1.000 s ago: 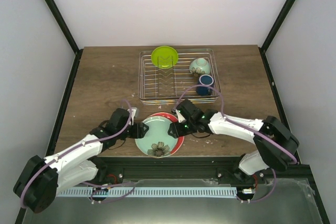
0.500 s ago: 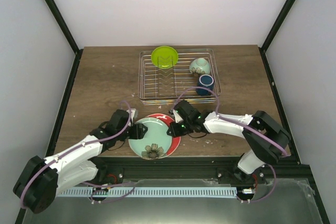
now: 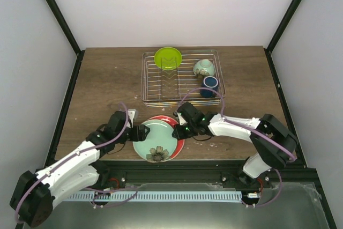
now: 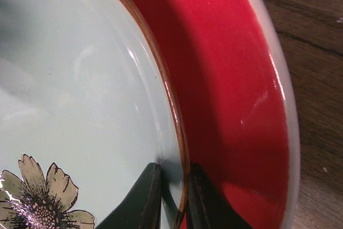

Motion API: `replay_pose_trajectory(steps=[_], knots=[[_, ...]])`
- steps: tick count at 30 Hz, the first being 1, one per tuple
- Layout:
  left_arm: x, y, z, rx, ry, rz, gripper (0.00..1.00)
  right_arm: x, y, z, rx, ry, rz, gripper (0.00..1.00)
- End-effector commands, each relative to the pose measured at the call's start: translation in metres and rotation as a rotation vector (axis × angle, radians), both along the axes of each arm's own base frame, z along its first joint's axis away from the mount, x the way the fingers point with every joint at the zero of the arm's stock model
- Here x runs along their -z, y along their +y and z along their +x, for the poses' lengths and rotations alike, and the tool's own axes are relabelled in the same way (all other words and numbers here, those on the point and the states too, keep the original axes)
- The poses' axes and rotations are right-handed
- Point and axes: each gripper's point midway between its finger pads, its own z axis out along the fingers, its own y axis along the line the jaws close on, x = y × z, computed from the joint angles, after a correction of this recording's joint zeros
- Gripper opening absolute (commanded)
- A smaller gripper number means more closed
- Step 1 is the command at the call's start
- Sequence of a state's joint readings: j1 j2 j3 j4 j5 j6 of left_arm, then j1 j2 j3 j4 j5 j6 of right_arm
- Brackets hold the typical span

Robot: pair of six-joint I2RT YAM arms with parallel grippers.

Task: Load the mixed dishes into the dish rack

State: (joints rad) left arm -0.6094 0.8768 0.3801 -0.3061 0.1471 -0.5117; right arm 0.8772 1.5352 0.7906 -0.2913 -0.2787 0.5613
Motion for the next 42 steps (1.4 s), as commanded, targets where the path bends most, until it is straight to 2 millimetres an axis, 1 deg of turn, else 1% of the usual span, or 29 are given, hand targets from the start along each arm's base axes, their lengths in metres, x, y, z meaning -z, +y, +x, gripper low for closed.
replay_pose_trajectory(steps=[1,8,15,18,22,23,26,29,31,33,36,40,42], knots=[[-0.024,0.004,0.003,-0.009,-0.062,0.003,0.78,0.026,-0.024,-0.010,-0.037,-0.008,-0.167,0.01],[-0.027,0.010,-0.007,-0.019,-0.055,-0.022,0.79,0.031,-0.009,-0.009,-0.072,0.003,-0.115,0.01],[-0.005,0.010,-0.015,-0.021,0.019,-0.010,0.79,0.029,0.000,-0.003,-0.088,-0.030,-0.085,0.01],[0.000,0.010,-0.016,-0.023,0.031,-0.008,0.79,0.027,0.005,0.000,-0.095,-0.042,-0.069,0.01],[0.002,0.011,-0.017,-0.027,0.032,-0.014,0.79,0.029,0.009,0.002,-0.105,-0.045,-0.062,0.01],[0.002,0.011,-0.017,-0.025,0.032,-0.014,0.78,0.030,0.010,0.003,-0.105,-0.045,-0.065,0.01],[0.002,0.011,-0.018,-0.025,0.031,-0.018,0.57,0.034,0.011,0.004,-0.107,-0.042,-0.073,0.01],[0.000,0.012,-0.019,-0.030,0.029,-0.021,0.33,0.038,0.008,0.004,-0.102,-0.038,-0.088,0.01],[-0.004,0.013,-0.019,-0.031,0.017,-0.027,0.22,0.040,0.006,0.003,-0.100,-0.037,-0.101,0.01],[-0.007,0.013,-0.020,-0.034,0.014,-0.032,0.15,0.042,0.005,0.004,-0.101,-0.038,-0.110,0.01],[-0.011,0.013,-0.020,-0.038,0.014,-0.041,0.10,0.045,0.003,0.004,-0.099,-0.037,-0.124,0.02],[-0.016,0.013,-0.020,-0.042,0.011,-0.050,0.00,0.046,0.002,0.005,-0.097,-0.040,-0.132,0.07],[-0.019,0.013,-0.020,-0.043,0.007,-0.053,0.00,0.048,0.001,0.005,-0.097,-0.041,-0.141,0.14]])
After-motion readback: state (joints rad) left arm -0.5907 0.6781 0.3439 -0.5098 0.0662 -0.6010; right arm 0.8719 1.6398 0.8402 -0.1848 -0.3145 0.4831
